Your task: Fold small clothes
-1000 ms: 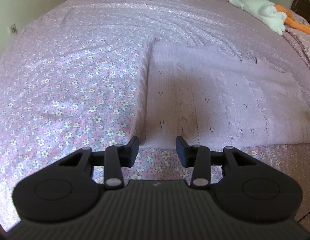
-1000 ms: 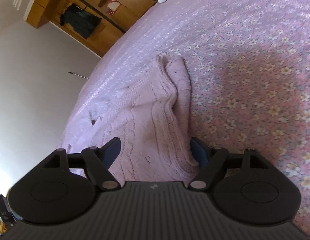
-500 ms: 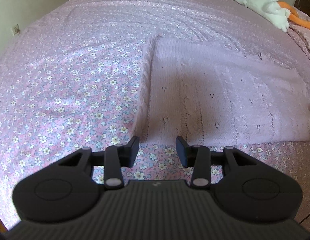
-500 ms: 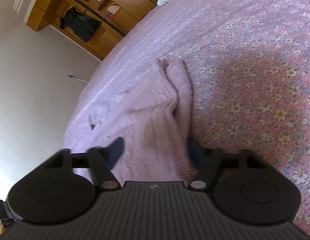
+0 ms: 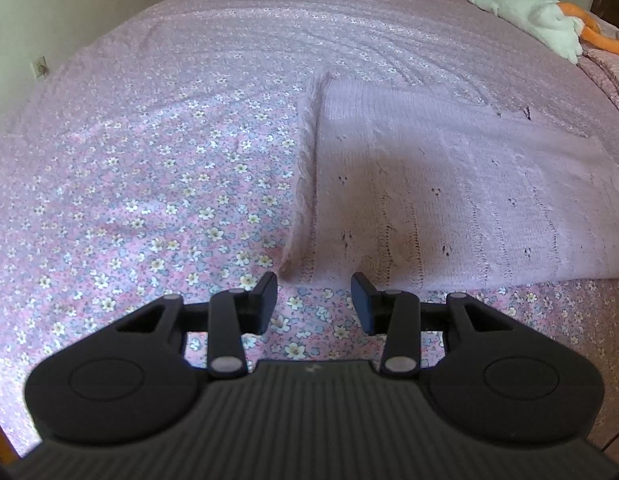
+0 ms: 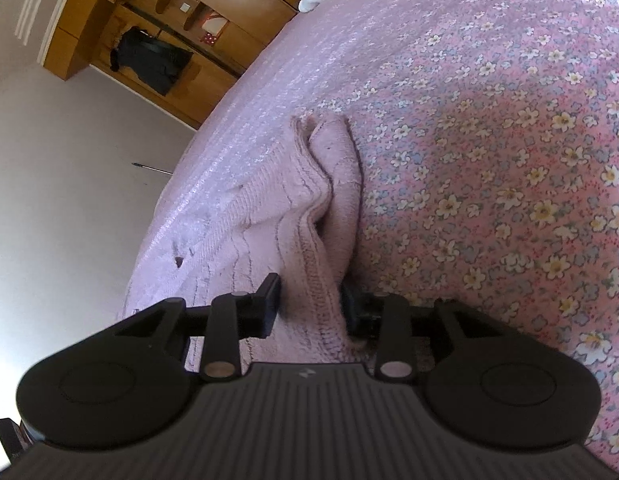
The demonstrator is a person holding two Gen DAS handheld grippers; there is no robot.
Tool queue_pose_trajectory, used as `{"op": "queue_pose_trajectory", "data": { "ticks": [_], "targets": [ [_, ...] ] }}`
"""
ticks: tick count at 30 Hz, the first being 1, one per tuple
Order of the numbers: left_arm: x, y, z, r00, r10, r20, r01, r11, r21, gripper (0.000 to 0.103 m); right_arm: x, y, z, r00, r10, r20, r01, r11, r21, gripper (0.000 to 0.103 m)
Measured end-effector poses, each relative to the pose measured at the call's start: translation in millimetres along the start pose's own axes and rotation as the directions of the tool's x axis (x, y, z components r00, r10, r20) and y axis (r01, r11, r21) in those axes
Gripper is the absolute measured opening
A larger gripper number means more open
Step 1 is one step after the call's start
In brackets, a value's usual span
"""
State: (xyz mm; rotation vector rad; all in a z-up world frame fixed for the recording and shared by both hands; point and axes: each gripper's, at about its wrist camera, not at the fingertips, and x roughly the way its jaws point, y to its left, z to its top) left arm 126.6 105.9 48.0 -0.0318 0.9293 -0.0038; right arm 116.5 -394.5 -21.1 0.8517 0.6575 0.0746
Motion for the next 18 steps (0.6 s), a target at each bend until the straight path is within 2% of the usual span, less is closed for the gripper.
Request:
{"op": "queue_pose_trajectory", "data": {
  "ticks": [8,10,11,14,18],
  "targets": [
    [-1,4,-2,1.000,-0.013,-0.004,0.013,1.000,-0.013,0.043,2,9,0,0.999,-0.036,0.004,0.036,0.999,-0.006,0.041],
    [-1,6,-2,1.000,-0.003,-0.007,0.003,1.000,-0.016,0.043,-1,8,-2,0.999,-0.036,0.015,0.036,0.999,0.011,0.037],
    [-2,7,-2,1.000,-0.001,-0.007,0.001,1.000,-0.020,0.043,-2,9,-2,0.999,-0.036,0.026,0.035,0.999,0.011,0.030],
    [-6,11,0,1.000,-0.002,0.000,0.002,1.000,-0.030,0.043,-7,15,-2,0.998,-0.031,0.049,0.031,1.000,-0.003,0.025],
    [-14,17,6,1.000,0.014,0.020,-0.014,1.000,-0.019,0.043,-17,36,4,0.997,0.017,0.081,-0.013,0.999,-0.043,0.023]
  ]
}}
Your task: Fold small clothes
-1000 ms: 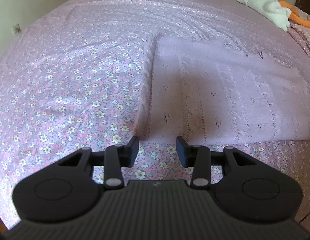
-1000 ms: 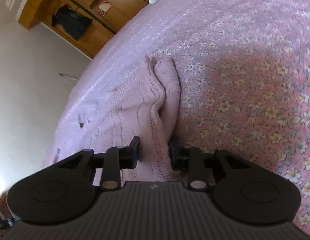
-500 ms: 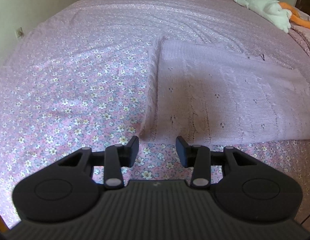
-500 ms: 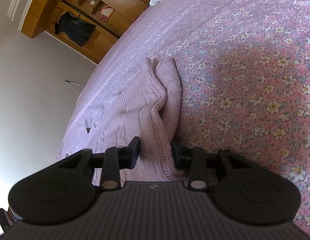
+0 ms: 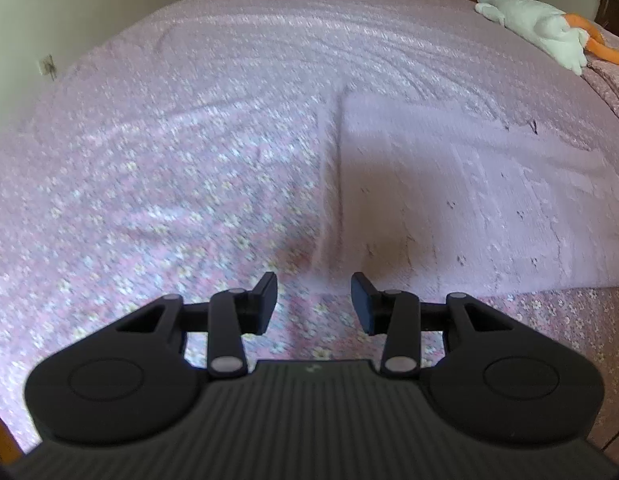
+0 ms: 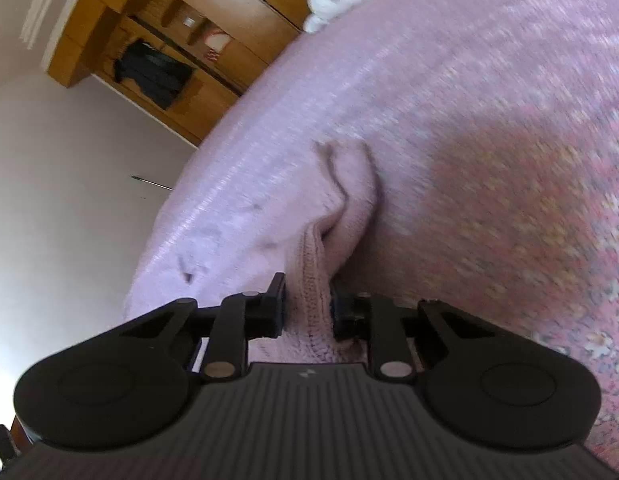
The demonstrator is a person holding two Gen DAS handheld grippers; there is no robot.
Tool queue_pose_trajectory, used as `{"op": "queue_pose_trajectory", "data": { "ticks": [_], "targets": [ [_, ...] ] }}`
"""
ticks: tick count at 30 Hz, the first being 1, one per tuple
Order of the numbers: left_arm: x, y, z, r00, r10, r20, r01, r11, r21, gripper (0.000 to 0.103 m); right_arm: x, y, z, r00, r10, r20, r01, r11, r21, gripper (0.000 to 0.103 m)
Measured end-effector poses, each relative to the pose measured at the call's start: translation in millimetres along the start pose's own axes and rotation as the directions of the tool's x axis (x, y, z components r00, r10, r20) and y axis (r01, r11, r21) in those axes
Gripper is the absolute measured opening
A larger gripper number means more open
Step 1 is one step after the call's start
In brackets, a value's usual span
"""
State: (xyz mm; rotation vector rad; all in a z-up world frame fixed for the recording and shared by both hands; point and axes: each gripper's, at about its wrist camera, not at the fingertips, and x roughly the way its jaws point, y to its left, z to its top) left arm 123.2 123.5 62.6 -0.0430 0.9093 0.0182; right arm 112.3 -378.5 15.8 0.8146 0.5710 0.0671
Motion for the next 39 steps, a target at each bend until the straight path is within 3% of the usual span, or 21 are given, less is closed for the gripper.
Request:
{"op": "queue_pose_trajectory", "data": {
  "ticks": [13,21,27,31,33,35,39],
  "targets": [
    [-15,33,25,1.000,-0.008,0.028,0.009,1.000,-0.023,0.043,15,108,4,0.984,0.178,-0.026,-0.180,0.969,-0.172,0.019],
    [-23,62,37,0.998,0.001,0.067,0.004,0.998,-0.066,0.043,49,204,-21,0.957,0.243,-0.161,-0.282,0.912,-0.299,0.019],
    [-22,81,40,0.997,0.013,0.079,-0.006,0.997,-0.081,0.043,99,257,-75,0.925,0.225,-0.307,-0.334,0.865,-0.373,0.019],
    [-16,93,34,0.997,0.032,0.073,-0.026,0.996,-0.089,0.043,135,273,-127,0.907,0.148,-0.393,-0.331,0.828,-0.452,0.019],
    [-14,98,31,0.996,0.052,0.073,-0.046,0.995,-0.088,0.043,150,272,-152,0.894,0.114,-0.434,-0.330,0.822,-0.465,0.019],
    [-12,105,28,0.996,0.061,0.068,-0.055,0.994,-0.096,0.043,156,267,-168,0.895,0.102,-0.435,-0.325,0.817,-0.477,0.019],
    [-7,114,28,0.997,0.034,0.067,-0.027,0.994,-0.109,0.043,154,264,-167,0.895,0.121,-0.429,-0.321,0.843,-0.431,0.026]
  ]
}}
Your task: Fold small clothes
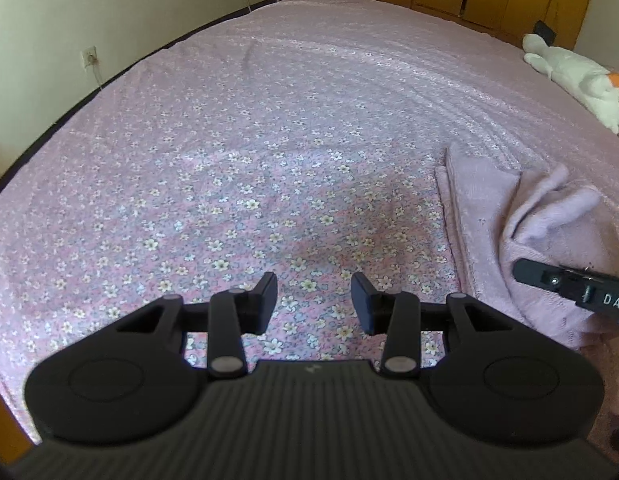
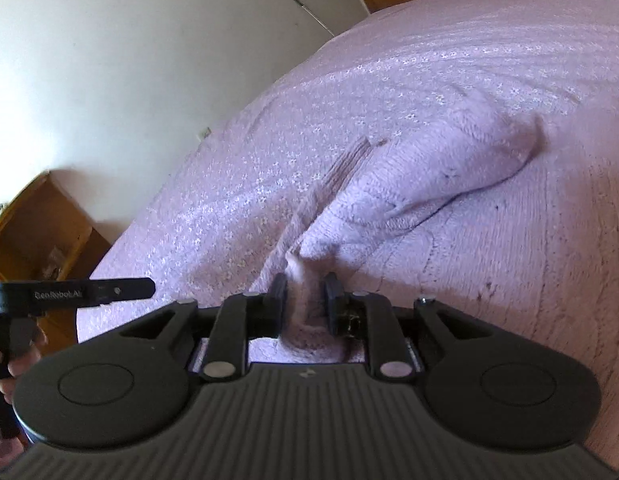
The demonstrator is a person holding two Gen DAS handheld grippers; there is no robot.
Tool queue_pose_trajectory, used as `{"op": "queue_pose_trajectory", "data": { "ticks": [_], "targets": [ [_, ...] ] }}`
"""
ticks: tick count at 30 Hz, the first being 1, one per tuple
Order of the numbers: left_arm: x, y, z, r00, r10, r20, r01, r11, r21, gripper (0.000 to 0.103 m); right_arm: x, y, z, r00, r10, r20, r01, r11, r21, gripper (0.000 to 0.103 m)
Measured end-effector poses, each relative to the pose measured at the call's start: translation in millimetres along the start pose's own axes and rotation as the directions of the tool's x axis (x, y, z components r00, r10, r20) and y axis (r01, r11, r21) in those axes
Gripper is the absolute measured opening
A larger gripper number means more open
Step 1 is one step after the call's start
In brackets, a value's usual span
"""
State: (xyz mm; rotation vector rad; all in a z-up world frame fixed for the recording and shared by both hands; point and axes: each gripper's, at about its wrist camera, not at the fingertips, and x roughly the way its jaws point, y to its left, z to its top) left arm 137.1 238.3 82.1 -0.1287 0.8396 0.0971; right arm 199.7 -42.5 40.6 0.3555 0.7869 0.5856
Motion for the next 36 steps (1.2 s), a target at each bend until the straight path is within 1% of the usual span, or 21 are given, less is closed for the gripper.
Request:
{"op": "queue_pose_trajectory", "data": {
  "ticks": [1,2,5,6,8,9,12,13,14,16,20,24,26,28,30,31,32,33,34,36],
  "targets": [
    [0,-1,1,1.000,-0.009,0.003,0.009,1.000,0.005,0.043,-5,0,0,1.000,0.012,-0.001,-0.012,1.000,0.016,0.032],
    [1,-3,2,1.000,-0.023,0.008,0.023,1.000,0.010,0.043,-10,2,0,1.000,0.022,0.000,-0.022,0.999,0.025,0.037],
    [4,-14,8,0.997,-0.073,0.027,0.073,0.997,0.027,0.043,-36,-1,-4,0.999,0.038,0.020,-0.039,0.998,0.042,0.041],
    [5,-20,10,0.995,-0.092,0.031,0.091,0.995,0.034,0.043,-44,-2,-7,0.999,0.036,0.028,-0.037,0.998,0.045,0.042],
    [7,-33,14,0.991,-0.129,0.039,0.127,0.990,0.054,0.043,-60,-6,-10,0.999,0.023,0.046,-0.026,0.999,0.047,0.053],
    [7,-41,15,0.988,-0.150,0.042,0.147,0.987,0.069,0.043,-71,-8,-14,0.998,0.008,0.063,-0.011,0.999,0.049,0.055],
    [7,-64,16,0.978,-0.202,0.042,0.196,0.973,0.123,0.043,-99,-17,-18,0.993,-0.048,0.107,0.042,0.998,0.051,0.056],
    [8,-72,16,0.976,-0.216,0.039,0.209,0.967,0.143,0.045,-106,-21,-18,0.990,-0.072,0.123,0.065,0.996,0.058,0.056],
    [10,-78,15,0.974,-0.224,0.036,0.216,0.964,0.158,0.053,-113,-24,-19,0.986,-0.093,0.136,0.084,0.994,0.066,0.057],
    [12,-95,14,0.970,-0.240,0.040,0.228,0.952,0.203,0.058,-128,-33,-21,0.975,-0.141,0.170,0.127,0.988,0.091,0.059],
    [23,-125,13,0.961,-0.276,0.027,0.257,0.922,0.290,0.058,-153,-52,-26,0.949,-0.211,0.236,0.183,0.973,0.138,0.067],
    [42,-149,12,0.957,-0.289,0.004,0.270,0.898,0.347,0.058,-161,-71,-30,0.927,-0.257,0.273,0.201,0.956,0.215,0.068],
    [52,-158,13,0.959,-0.282,0.009,0.261,0.900,0.348,0.058,-162,-83,-33,0.913,-0.297,0.281,0.219,0.936,0.276,0.068],
    [63,-166,16,0.963,-0.269,0.020,0.248,0.913,0.323,0.058,-160,-94,-36,0.912,-0.310,0.271,0.216,0.920,0.327,0.068],
    [72,-171,19,0.962,-0.271,0.018,0.253,0.918,0.306,0.058,-157,-105,-38,0.914,-0.307,0.266,0.198,0.908,0.369,0.068],
    [77,-173,19,0.961,-0.277,0.019,0.259,0.919,0.298,0.057,-154,-107,-39,0.915,-0.306,0.261,0.194,0.904,0.381,0.068],
    [81,-173,19,0.959,-0.283,0.024,0.264,0.920,0.290,0.053,-149,-110,-37,0.917,-0.308,0.255,0.194,0.900,0.389,0.068],
    [84,-173,18,0.954,-0.296,0.035,0.275,0.920,0.280,0.041,-146,-111,-36,0.918,-0.307,0.250,0.191,0.898,0.397,0.068],
    [87,-172,18,0.948,-0.316,0.038,0.294,0.916,0.273,0.024,-143,-108,-36,0.922,-0.294,0.251,0.177,0.899,0.400,0.068],
    [89,-171,21,0.944,-0.325,0.049,0.303,0.919,0.254,0.022,-127,-107,-35,0.937,-0.240,0.254,0.126,0.909,0.397,0.068]
  ]
}}
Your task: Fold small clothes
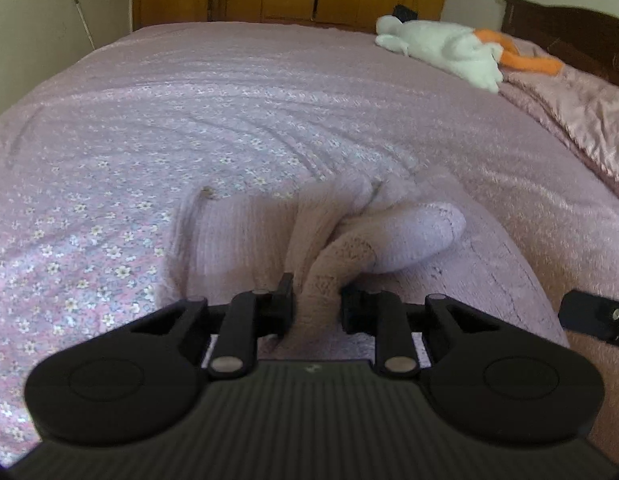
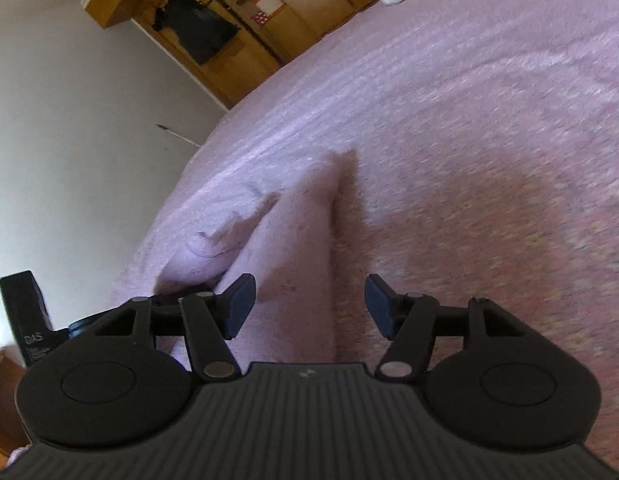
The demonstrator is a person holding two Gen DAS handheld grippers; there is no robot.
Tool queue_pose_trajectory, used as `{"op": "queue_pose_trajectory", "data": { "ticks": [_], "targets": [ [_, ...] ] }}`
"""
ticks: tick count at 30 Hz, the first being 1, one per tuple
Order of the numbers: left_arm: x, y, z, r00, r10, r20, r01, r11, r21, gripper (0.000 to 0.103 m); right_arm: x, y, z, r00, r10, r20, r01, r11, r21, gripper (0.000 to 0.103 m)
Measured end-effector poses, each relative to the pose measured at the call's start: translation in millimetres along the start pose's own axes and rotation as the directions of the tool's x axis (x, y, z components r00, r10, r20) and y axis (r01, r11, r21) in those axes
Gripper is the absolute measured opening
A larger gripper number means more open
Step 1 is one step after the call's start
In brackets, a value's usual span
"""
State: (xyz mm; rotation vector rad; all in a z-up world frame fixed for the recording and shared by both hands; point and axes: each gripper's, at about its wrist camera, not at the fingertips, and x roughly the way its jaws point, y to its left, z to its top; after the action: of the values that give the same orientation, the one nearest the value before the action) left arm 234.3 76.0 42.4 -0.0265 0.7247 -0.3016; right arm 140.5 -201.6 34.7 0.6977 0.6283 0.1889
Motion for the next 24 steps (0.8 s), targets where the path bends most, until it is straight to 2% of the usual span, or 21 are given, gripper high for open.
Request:
{"op": "queue_pose_trajectory", "data": {
  "ticks": [3,6,8,10,12,15,18,21,23,24],
  "targets": [
    [-10,12,4,1.000,-0.022,0.022,0.023,0.998,-0.057,0.021,10,16,-4,0.998,0.055,-0.032,-0.056,0.998,-0.030,0.068],
    [-34,30,10,0.997,-0.035,0.069,0.043,0.992,-0.120,0.021,12,46,-14,0.997,0.061,-0.038,-0.068,0.979,-0.193,0.068],
    [-39,45,9,0.998,0.011,0.061,-0.002,0.988,-0.153,0.023,18,60,-22,0.995,0.075,-0.070,-0.091,0.962,-0.258,0.068],
    [-32,61,5,0.997,0.075,0.010,-0.072,0.983,-0.171,0.026,22,70,-29,0.997,0.031,-0.065,-0.050,0.944,-0.327,0.068],
    [-27,70,0,0.995,0.098,-0.020,-0.100,0.980,-0.170,0.027,25,74,-34,0.998,0.005,-0.058,-0.026,0.928,-0.372,0.068],
    [-30,73,-3,0.996,0.084,0.006,-0.082,0.981,-0.176,0.041,23,73,-35,0.998,0.006,-0.064,-0.029,0.929,-0.368,0.068],
    [-30,72,0,0.997,0.079,0.019,-0.075,0.982,-0.172,0.043,19,70,-29,0.997,0.018,-0.071,-0.041,0.943,-0.331,0.068],
    [-28,71,3,0.997,0.071,-0.005,-0.070,0.980,-0.186,0.045,10,63,-21,0.998,0.026,-0.064,-0.043,0.957,-0.288,0.071],
    [-32,75,0,0.997,0.068,-0.018,-0.071,0.977,-0.201,0.059,7,56,-16,0.997,0.026,-0.070,-0.044,0.964,-0.261,0.080],
    [-36,75,-3,0.997,0.066,-0.026,-0.070,0.976,-0.207,0.062,9,51,-14,0.997,0.026,-0.079,-0.045,0.968,-0.248,0.080]
  ]
}}
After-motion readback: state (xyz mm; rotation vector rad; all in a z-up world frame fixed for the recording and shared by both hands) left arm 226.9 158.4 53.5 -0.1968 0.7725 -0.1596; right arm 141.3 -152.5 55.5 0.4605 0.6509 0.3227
